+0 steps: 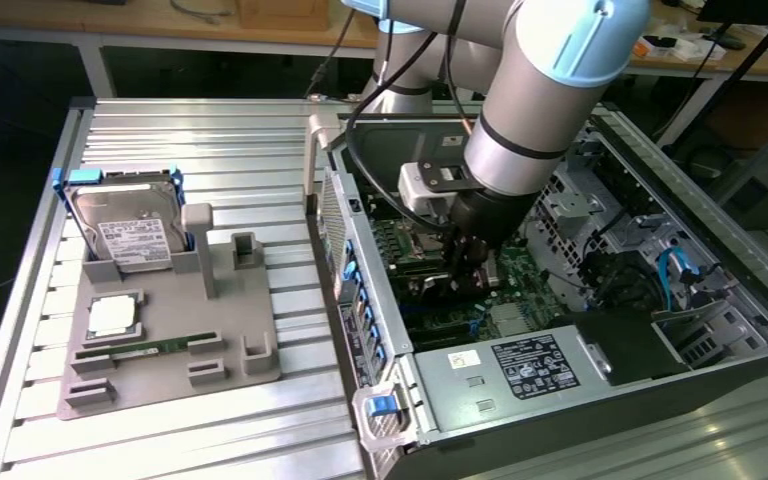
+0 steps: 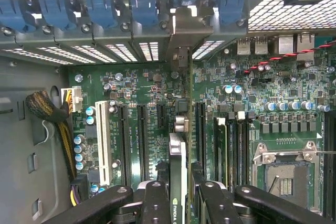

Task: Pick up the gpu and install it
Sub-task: 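Insert the gpu into the slot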

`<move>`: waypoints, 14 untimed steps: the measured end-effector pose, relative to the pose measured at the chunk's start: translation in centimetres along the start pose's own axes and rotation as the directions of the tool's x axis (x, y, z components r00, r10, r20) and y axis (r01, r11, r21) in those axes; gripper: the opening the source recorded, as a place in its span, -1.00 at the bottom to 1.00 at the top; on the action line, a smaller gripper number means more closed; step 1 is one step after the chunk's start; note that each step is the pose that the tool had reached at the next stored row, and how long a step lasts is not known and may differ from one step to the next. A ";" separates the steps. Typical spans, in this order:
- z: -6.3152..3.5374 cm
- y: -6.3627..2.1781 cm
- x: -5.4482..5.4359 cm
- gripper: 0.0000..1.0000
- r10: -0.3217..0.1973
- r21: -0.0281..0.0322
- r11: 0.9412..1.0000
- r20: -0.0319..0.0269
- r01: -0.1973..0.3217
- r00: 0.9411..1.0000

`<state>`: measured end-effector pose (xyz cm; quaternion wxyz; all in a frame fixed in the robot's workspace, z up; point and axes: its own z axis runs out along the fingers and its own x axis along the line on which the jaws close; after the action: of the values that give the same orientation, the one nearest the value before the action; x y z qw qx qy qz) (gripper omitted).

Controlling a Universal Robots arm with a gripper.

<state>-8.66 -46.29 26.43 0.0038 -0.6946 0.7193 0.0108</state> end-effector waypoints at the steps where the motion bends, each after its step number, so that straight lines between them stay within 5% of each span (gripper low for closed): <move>1: 0.01 0.00 0.0 -0.46 0.000 0.000 1.000 0.000 0.000 1.000; 14: 0.25 0.00 0.0 -0.46 0.000 0.000 1.000 0.000 0.000 1.000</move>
<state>-8.66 -46.28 26.17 0.0037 -0.6946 0.7193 0.0108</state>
